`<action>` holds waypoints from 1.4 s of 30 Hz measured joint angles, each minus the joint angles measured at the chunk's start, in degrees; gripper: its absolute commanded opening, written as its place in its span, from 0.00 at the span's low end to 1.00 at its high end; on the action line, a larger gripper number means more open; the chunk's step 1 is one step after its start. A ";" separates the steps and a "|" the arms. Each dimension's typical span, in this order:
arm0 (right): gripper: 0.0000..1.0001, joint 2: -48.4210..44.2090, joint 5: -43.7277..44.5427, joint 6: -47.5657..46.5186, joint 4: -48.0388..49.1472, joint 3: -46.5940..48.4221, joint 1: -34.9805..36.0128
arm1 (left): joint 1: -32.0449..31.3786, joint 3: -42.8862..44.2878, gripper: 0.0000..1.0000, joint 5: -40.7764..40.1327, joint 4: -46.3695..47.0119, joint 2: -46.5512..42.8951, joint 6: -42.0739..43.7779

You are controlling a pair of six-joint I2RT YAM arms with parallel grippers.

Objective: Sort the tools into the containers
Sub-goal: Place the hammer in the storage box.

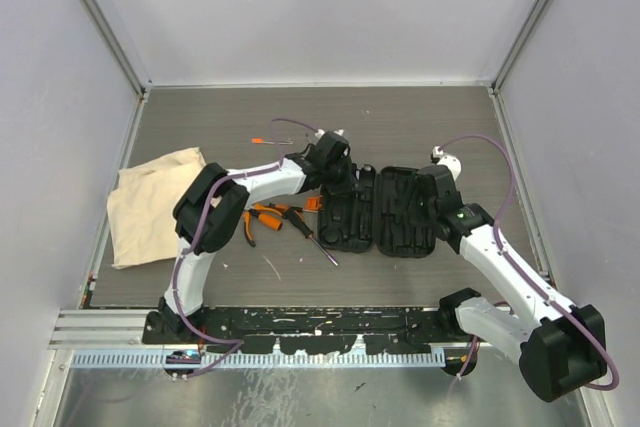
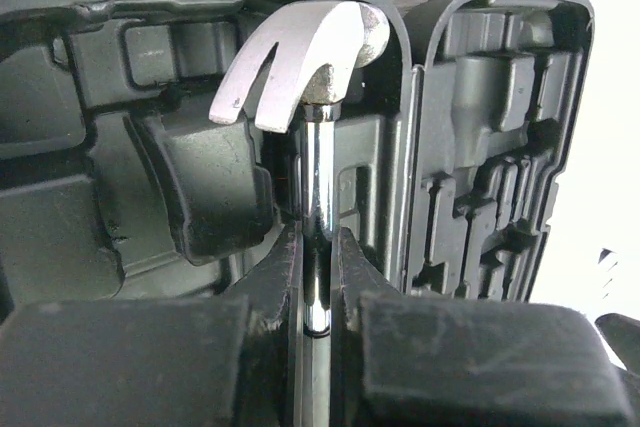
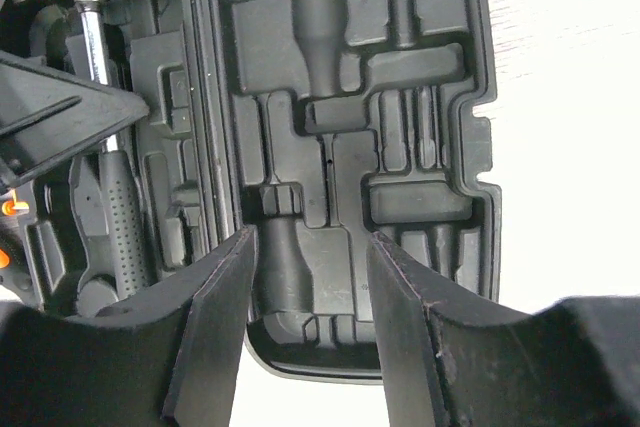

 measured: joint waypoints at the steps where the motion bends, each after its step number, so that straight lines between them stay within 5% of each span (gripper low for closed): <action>1: 0.54 -0.11 -0.22 -0.07 -0.02 -0.09 -0.04 | 0.00 0.26 0.02 -0.13 -0.07 0.35 -0.15; 6: 0.54 -0.83 -1.84 -0.46 -0.02 -0.37 -0.09 | -0.04 1.84 0.06 -0.66 -0.20 1.66 -0.68; 15: 0.54 -1.20 -2.93 -0.90 -0.04 -0.72 -0.35 | -0.07 3.37 0.31 -1.73 -0.61 2.34 -0.42; 27: 0.54 -1.33 -3.58 -0.92 -0.04 -0.92 -0.35 | -0.33 4.26 0.53 -3.26 -2.56 0.98 2.64; 42: 0.56 0.15 -7.85 -1.77 1.86 -0.83 -0.35 | -0.28 2.23 0.56 -12.28 -10.14 -16.06 13.94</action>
